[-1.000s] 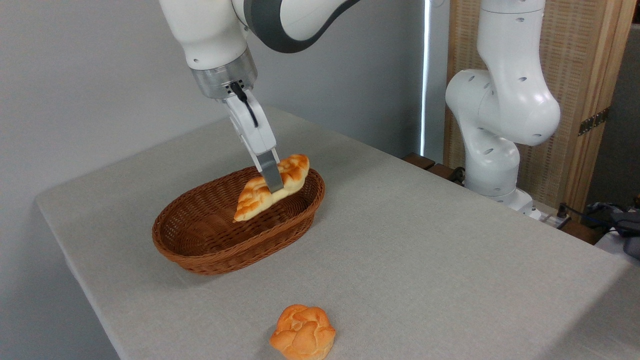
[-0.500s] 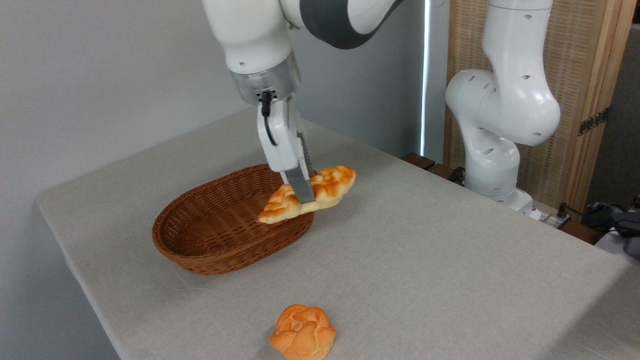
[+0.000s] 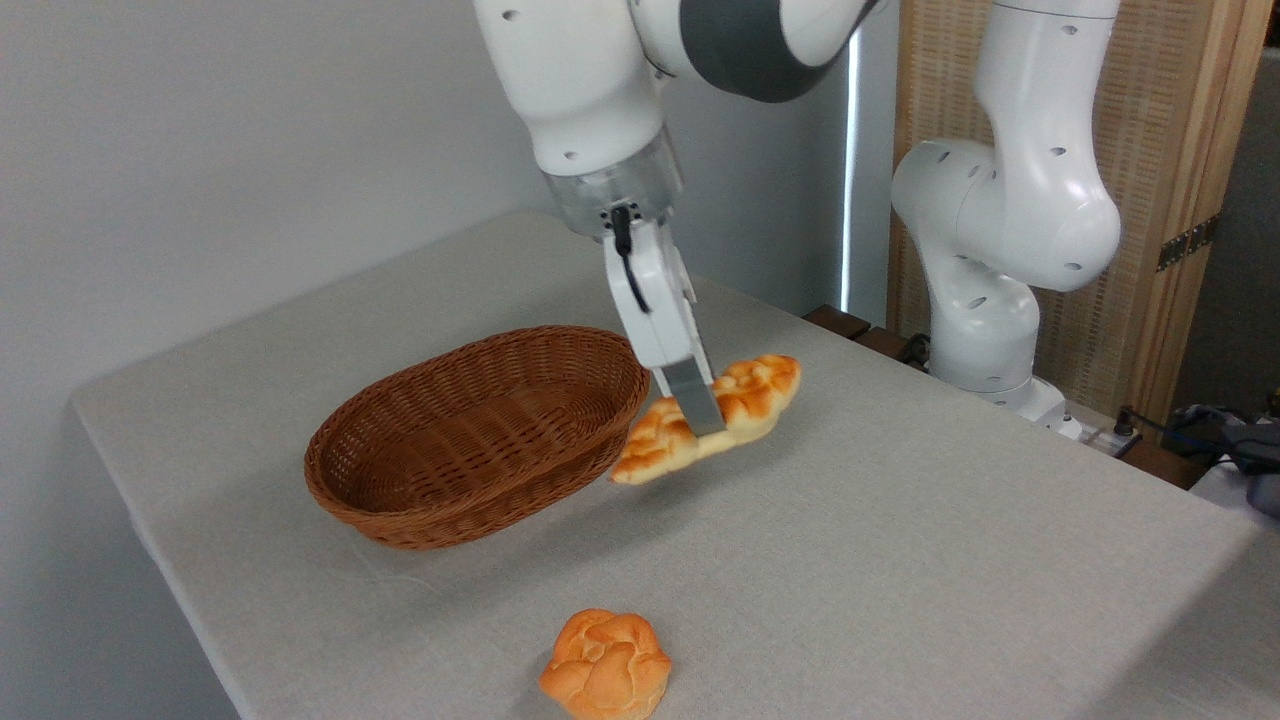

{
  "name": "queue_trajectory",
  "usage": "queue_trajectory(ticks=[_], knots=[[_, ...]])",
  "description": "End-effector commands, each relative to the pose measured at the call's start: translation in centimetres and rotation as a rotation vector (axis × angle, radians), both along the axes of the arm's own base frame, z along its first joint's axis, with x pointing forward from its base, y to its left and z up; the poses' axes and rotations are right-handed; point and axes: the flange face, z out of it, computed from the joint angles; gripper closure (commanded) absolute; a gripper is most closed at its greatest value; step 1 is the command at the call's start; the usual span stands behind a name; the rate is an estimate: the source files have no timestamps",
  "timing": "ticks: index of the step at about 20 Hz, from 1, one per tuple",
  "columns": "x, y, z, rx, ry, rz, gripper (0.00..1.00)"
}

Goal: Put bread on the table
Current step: 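Carry the loaf beside the basket and lower it onto the table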

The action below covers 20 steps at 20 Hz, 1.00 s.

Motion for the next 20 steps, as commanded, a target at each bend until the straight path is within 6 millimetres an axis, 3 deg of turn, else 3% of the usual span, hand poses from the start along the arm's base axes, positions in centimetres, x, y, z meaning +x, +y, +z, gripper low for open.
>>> queue_trajectory(ticks=[1,8,20], knots=[[-0.4,1.8,-0.8,0.002,0.004,0.014,0.58],[0.2,3.6,-2.2,0.007,-0.033,0.053,0.39],[0.5,3.9,-2.6,0.01,-0.034,0.054,0.0]])
